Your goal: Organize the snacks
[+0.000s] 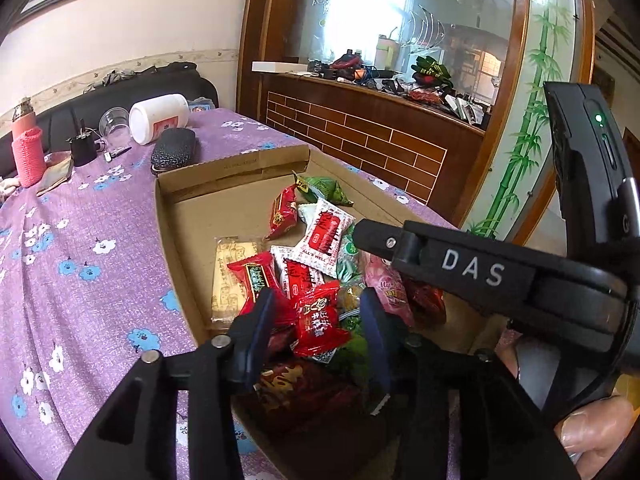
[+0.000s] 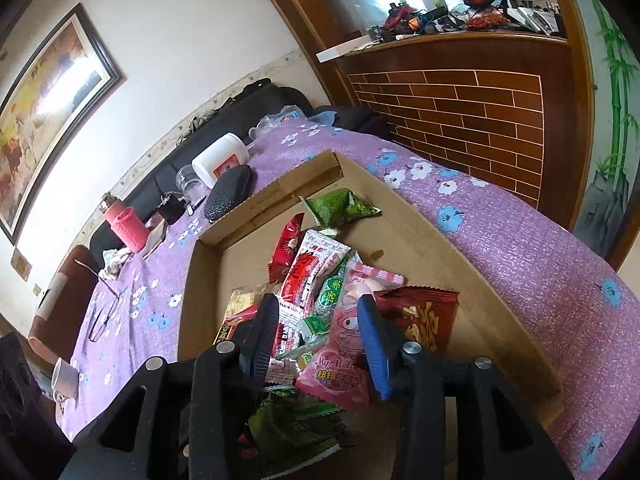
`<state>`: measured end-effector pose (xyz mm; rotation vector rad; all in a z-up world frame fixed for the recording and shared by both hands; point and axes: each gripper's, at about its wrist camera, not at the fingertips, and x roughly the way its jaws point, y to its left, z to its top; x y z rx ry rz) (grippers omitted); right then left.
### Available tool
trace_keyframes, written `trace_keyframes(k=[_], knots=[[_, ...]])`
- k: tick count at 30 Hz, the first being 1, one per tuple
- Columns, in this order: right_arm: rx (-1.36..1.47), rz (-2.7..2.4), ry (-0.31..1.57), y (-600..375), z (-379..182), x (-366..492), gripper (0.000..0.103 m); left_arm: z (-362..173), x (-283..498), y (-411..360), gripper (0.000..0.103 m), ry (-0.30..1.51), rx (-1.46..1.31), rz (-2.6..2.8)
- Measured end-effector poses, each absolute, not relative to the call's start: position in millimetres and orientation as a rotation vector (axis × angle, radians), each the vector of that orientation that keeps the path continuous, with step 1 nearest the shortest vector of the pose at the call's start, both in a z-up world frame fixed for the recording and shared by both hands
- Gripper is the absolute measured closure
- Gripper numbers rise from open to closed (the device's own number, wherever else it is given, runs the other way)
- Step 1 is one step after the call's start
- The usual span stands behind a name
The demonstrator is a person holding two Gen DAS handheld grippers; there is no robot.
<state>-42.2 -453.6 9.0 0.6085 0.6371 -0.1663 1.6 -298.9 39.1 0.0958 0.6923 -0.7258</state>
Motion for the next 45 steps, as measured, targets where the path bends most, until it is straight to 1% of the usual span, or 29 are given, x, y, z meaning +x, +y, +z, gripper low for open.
trace_keyframes(k=[2,4,8,10,11,12,14,17,19,21,23,25,26,32,35,37,45], knots=[[0.615,-0.170,0.634,-455,9,-43,0.059,39,2,-299,0.057,0.690,0.094,-0.721],[0.613,-0.173,0.633,-455,10,-43,0.059,39,3,-298,0.050,0.689,0.089,-0.717],[0.604,-0.179,0.615,-453,13,-44,0.053,42,4,-296,0.041,0.681,0.078,-0.707],[0.604,-0.185,0.590,-454,17,-48,0.051,45,2,-296,0.035,0.674,0.073,-0.701],[0.603,-0.195,0.574,-454,19,-50,0.048,46,1,-295,0.033,0.670,0.072,-0.698],[0.603,-0.205,0.562,-455,20,-52,0.042,49,0,-295,0.032,0.667,0.071,-0.694],[0.612,-0.222,0.529,-458,23,-57,0.034,53,-3,-294,0.031,0.657,0.078,-0.689],[0.607,-0.236,0.503,-459,27,-61,0.033,60,-8,-293,0.027,0.650,0.099,-0.675],[0.590,-0.242,0.498,-456,29,-61,0.031,65,-11,-291,0.019,0.649,0.102,-0.664],[0.578,-0.251,0.489,-455,31,-62,0.025,68,-15,-287,0.018,0.644,0.105,-0.654],[0.575,-0.262,0.474,-455,33,-65,0.021,71,-19,-282,0.016,0.637,0.126,-0.632],[0.572,-0.280,0.460,-456,34,-67,0.017,73,-23,-277,0.009,0.641,0.140,-0.613],[0.572,-0.287,0.454,-457,34,-68,0.015,73,-25,-273,0.008,0.645,0.143,-0.604],[0.559,-0.320,0.436,-457,36,-72,0.013,76,-37,-245,0.003,0.645,0.161,-0.529],[0.539,-0.351,0.430,-454,38,-76,0.013,73,-42,-233,0.002,0.621,0.185,-0.485],[0.508,-0.377,0.418,-450,42,-82,0.012,70,-44,-227,0.000,0.602,0.202,-0.439],[0.422,-0.427,0.373,-430,53,-122,0.009,73,-44,-218,0.000,0.555,0.219,-0.370]])
